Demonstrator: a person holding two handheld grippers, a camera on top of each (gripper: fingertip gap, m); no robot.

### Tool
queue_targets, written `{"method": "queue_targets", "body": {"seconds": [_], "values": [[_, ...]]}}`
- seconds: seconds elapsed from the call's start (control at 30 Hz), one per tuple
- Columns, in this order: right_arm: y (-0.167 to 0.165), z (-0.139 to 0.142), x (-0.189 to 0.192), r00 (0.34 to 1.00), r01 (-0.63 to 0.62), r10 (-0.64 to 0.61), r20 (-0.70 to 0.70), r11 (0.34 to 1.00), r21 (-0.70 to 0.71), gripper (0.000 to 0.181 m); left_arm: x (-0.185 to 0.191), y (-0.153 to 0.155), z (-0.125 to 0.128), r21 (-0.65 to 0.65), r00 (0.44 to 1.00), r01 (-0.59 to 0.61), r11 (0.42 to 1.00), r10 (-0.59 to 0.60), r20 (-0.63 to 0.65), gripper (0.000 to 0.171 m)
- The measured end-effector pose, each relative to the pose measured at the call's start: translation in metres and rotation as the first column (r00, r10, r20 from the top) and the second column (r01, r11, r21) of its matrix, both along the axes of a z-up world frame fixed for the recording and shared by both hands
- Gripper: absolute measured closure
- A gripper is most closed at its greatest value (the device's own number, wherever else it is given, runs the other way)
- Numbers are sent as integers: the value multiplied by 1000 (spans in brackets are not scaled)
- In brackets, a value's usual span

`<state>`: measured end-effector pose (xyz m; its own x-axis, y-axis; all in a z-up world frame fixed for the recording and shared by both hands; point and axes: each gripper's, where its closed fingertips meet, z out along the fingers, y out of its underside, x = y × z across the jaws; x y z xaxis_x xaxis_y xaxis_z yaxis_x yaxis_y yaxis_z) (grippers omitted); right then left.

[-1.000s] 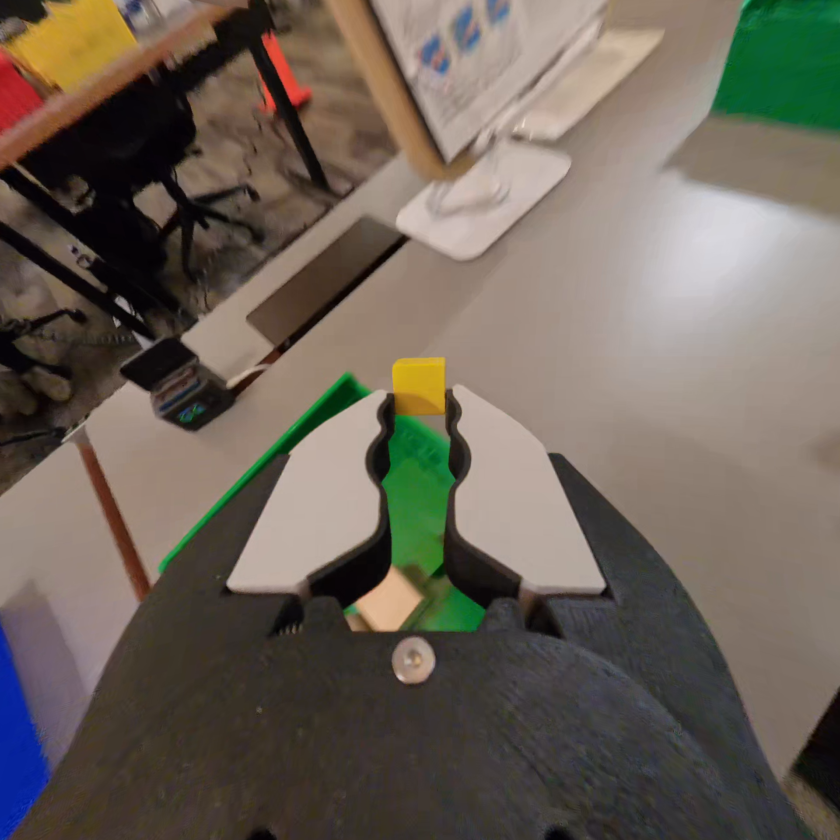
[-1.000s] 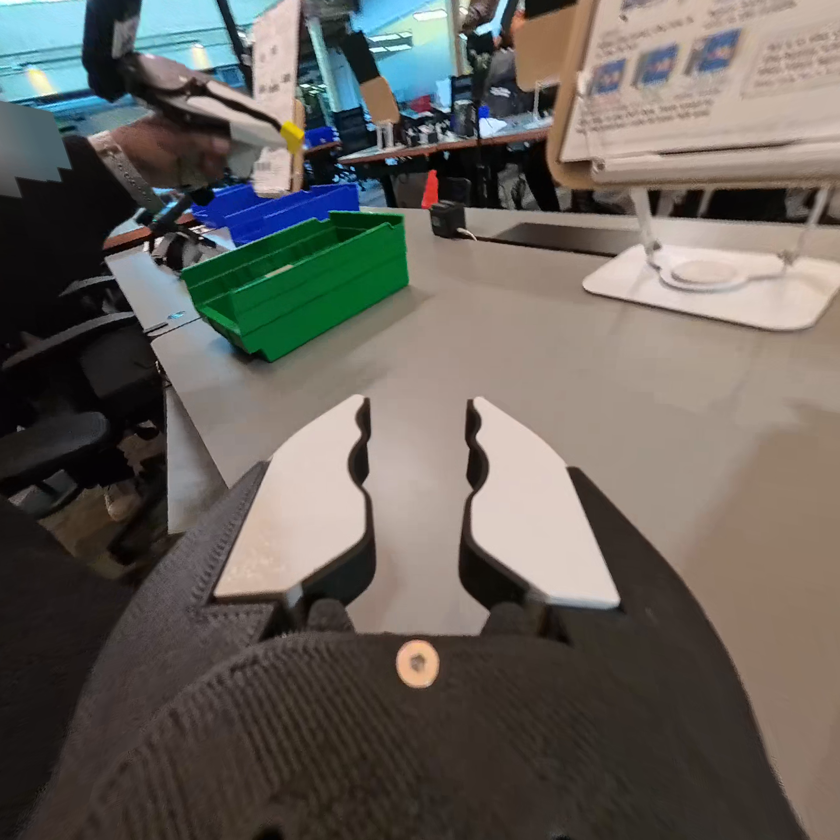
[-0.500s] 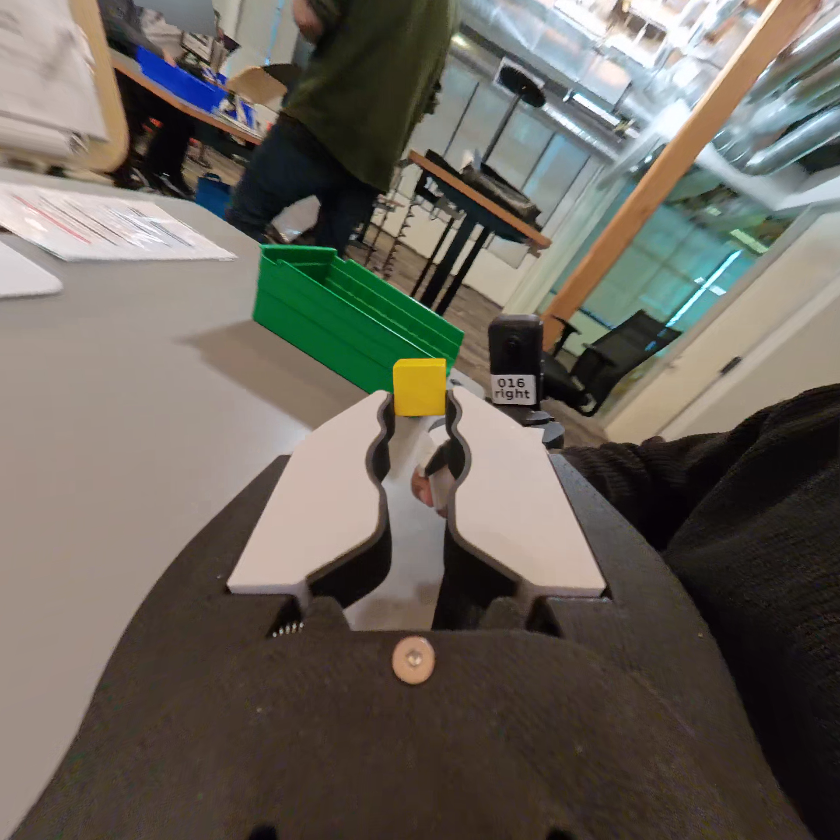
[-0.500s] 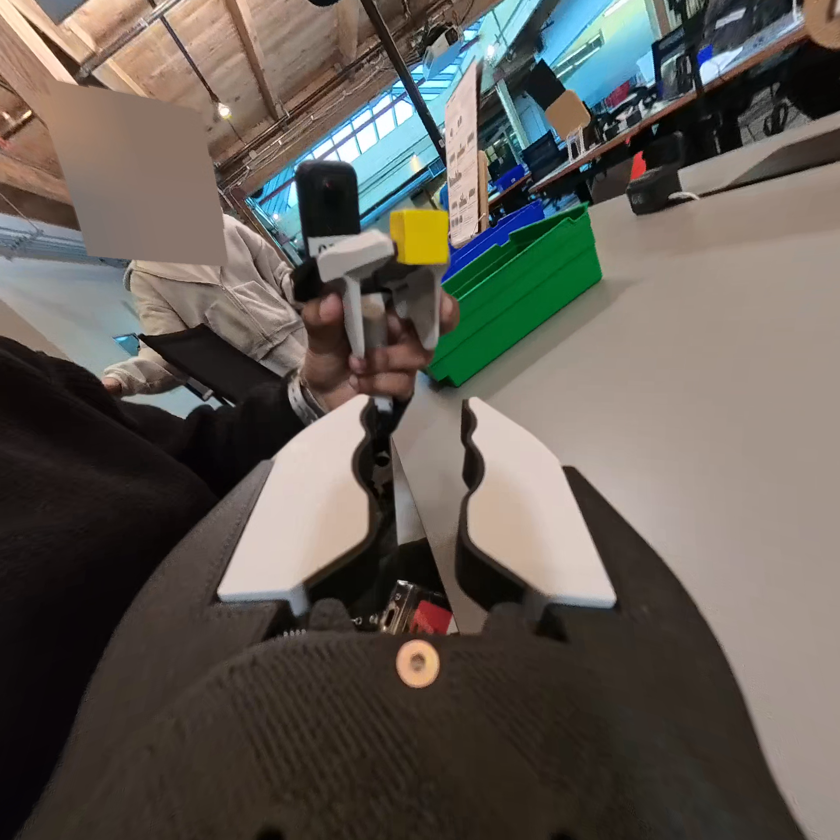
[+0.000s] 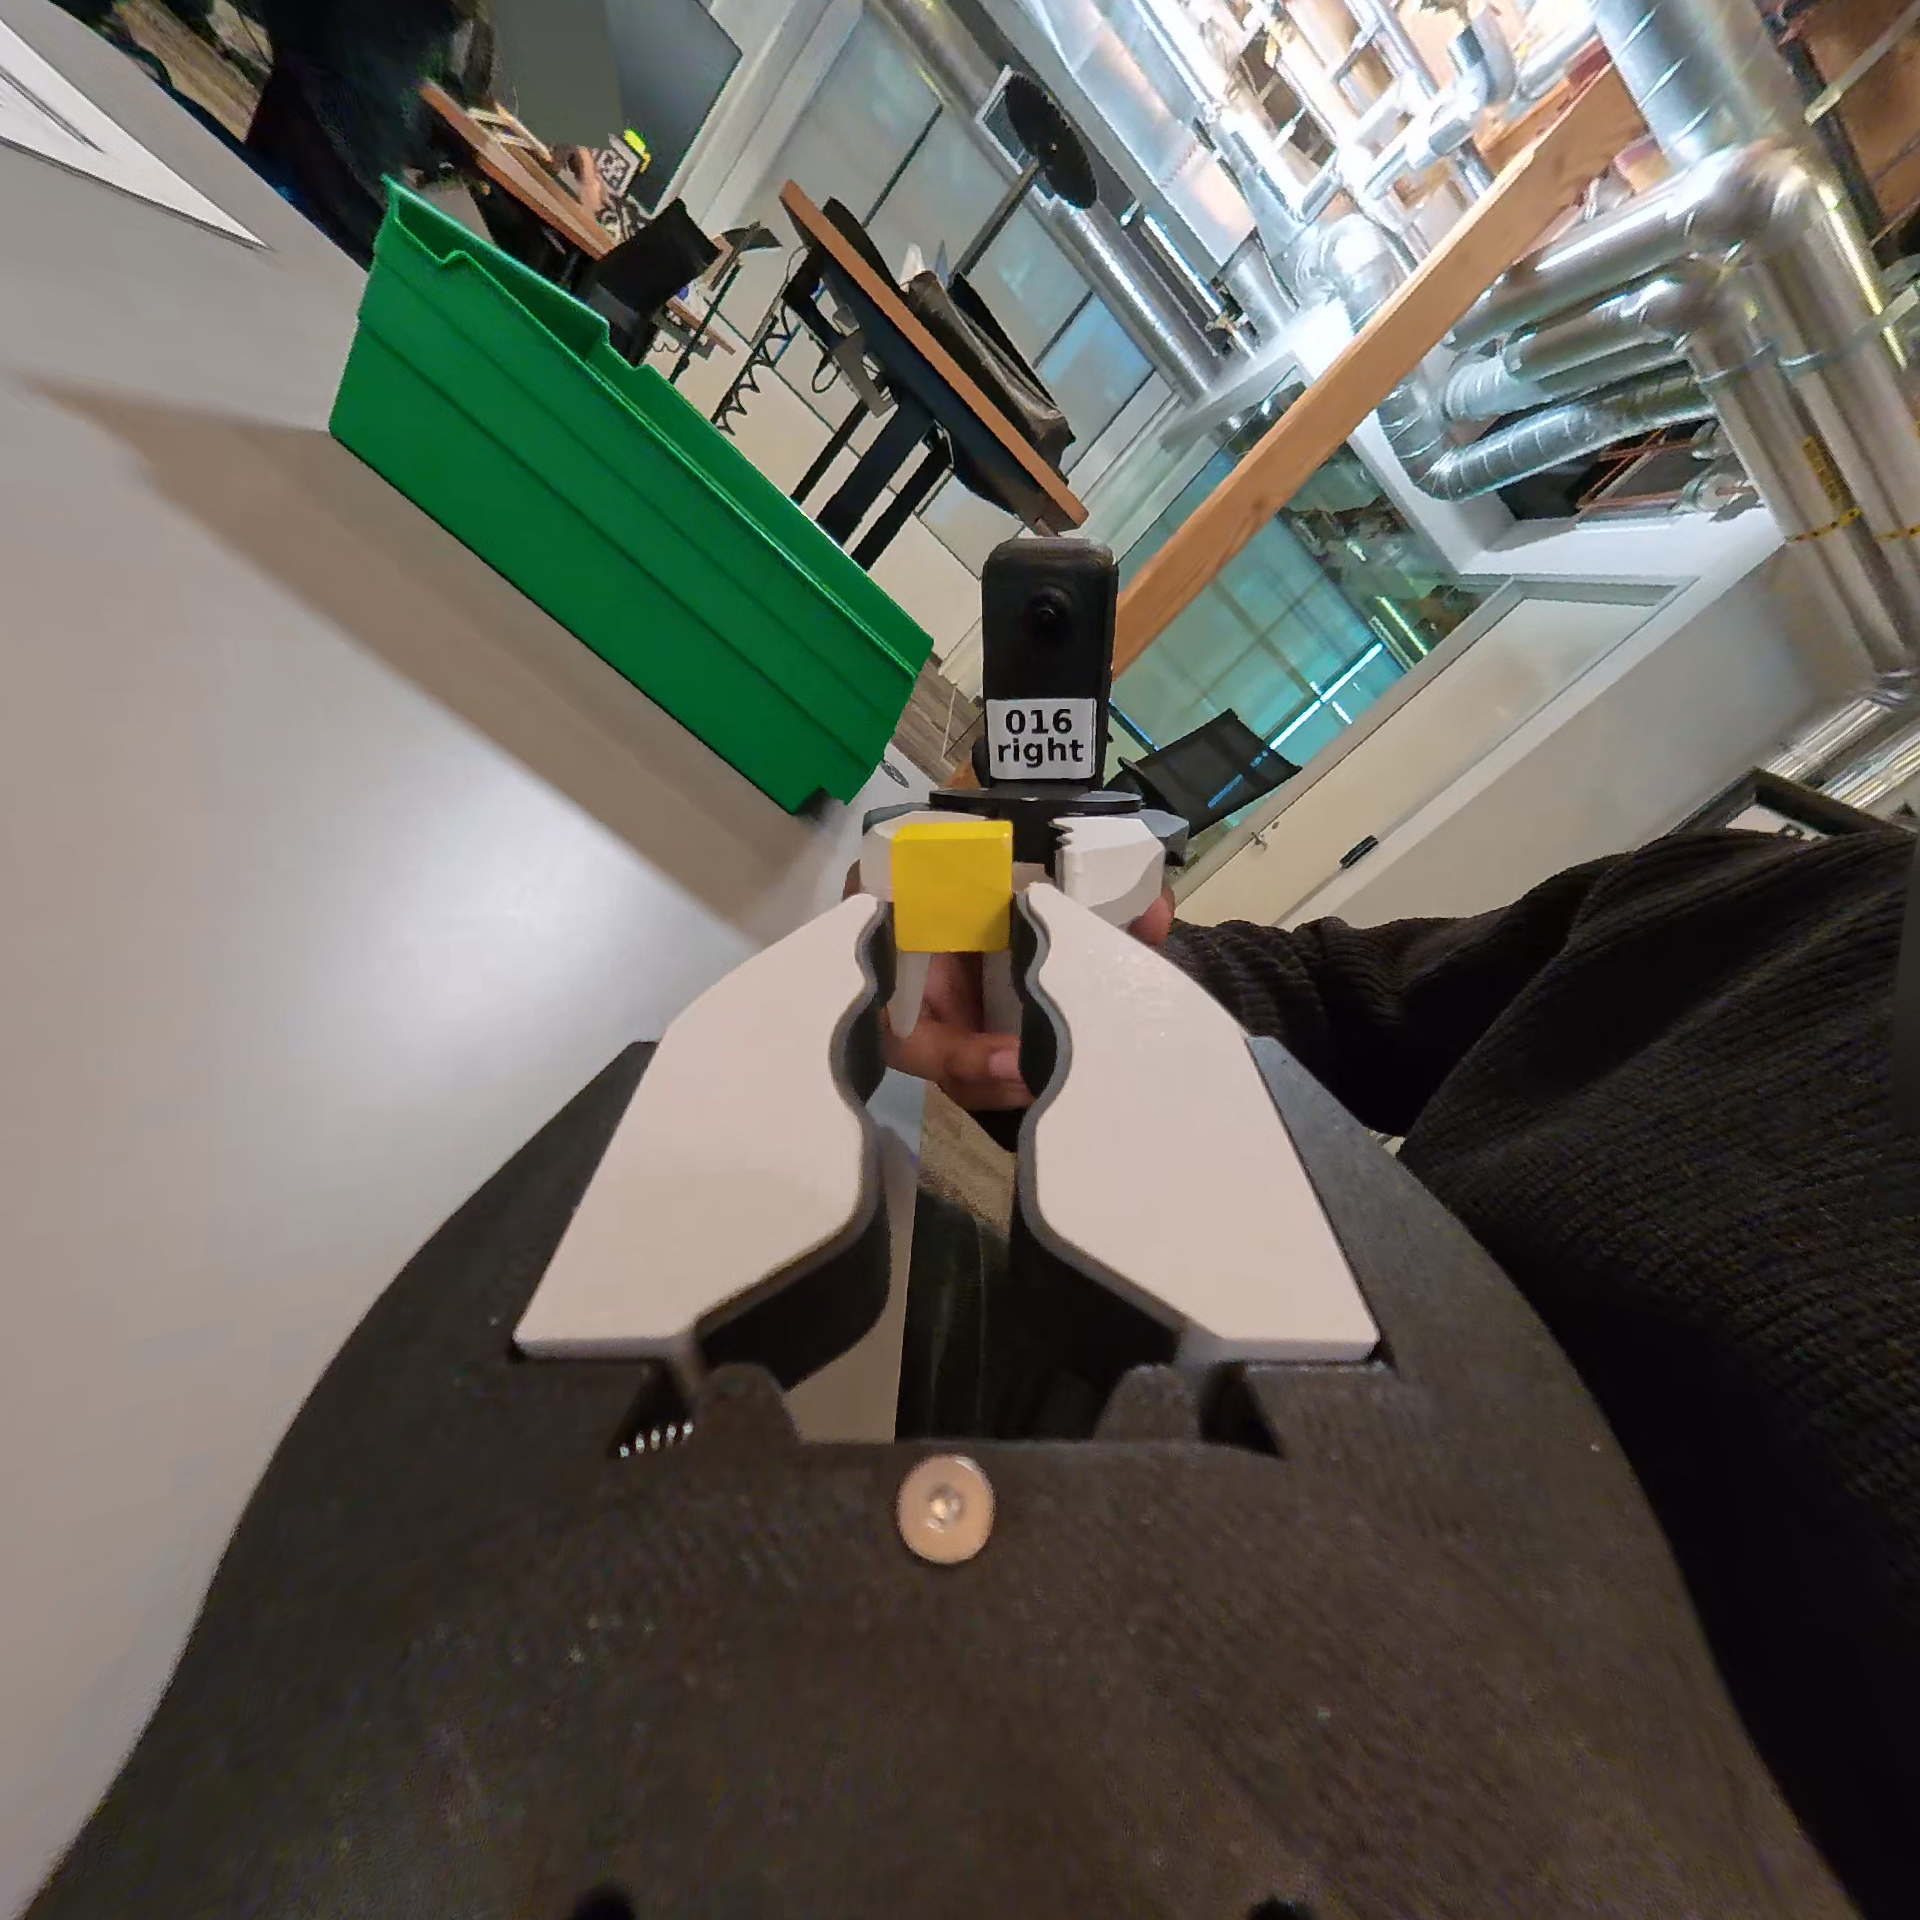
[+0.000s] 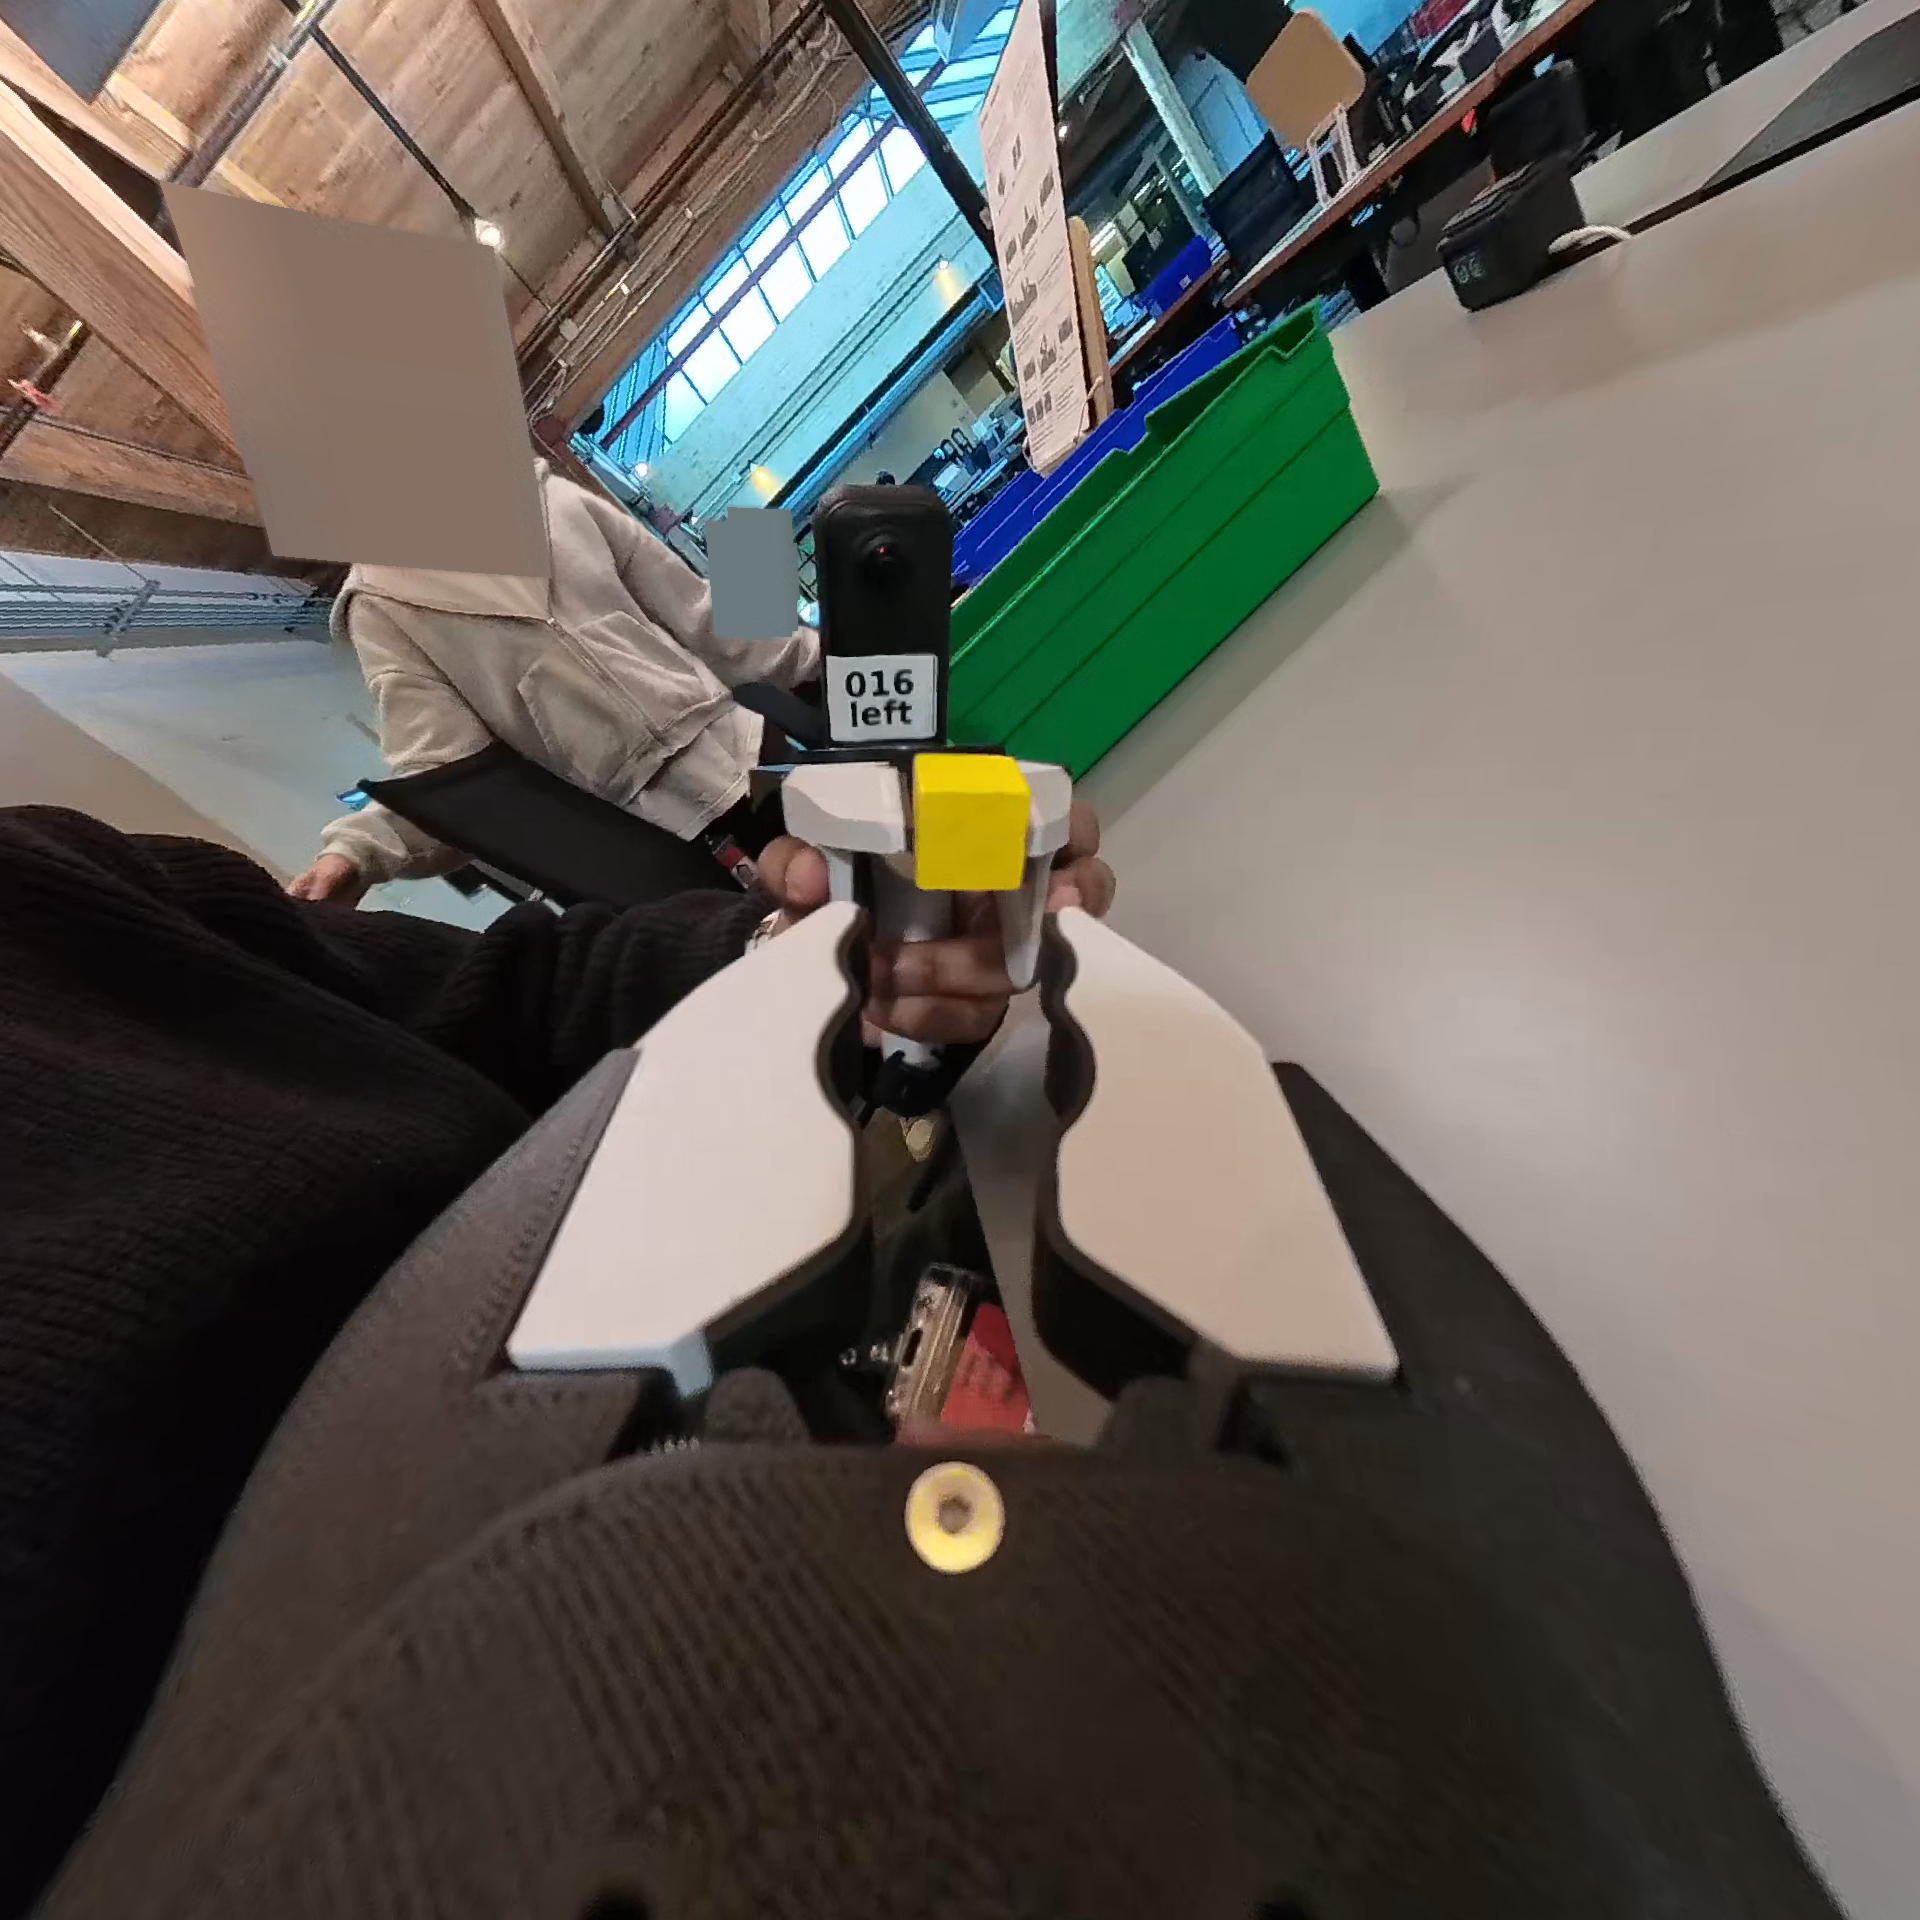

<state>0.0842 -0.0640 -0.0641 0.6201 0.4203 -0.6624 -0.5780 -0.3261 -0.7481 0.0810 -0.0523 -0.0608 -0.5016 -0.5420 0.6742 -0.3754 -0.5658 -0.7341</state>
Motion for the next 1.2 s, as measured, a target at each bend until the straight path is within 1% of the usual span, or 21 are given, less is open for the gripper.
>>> {"method": "queue_targets", "body": {"seconds": [0.1,0.13,0.3,0.47,0.6,0.67,1.0,1.2], "values": [[4,-2,10,997,69,-69,16,998,9,150,0,-1,-3,-24,1000,-6,1000,6,-3,150],[5,-3,11,997,70,-70,19,997,9,150,0,-2,-4,-31,1000,-4,1000,4,-4,150],[4,-2,6,999,35,-35,-14,999,8,150,0,-8,-7,-26,1000,10,1000,-11,-8,150],[3,-2,1,1000,18,-19,13,1000,10,154,0,-11,-5,-31,1000,5,999,-5,1,150],[3,-2,1,1000,16,-16,6,1000,4,156,-1,-18,-8,-14,1000,28,999,-28,-4,150],[2,0,1,1000,11,-11,-6,1000,6,160,0,-18,-8,-24,1000,23,999,-23,-8,150],[2,1,1,1000,-12,12,0,1000,15,160,0,-19,-8,-40,1000,26,999,-26,-11,150],[2,-1,2,996,-62,60,-64,998,-16,161,0,-19,-9,-49,1000,26,998,-27,-16,150]]}}
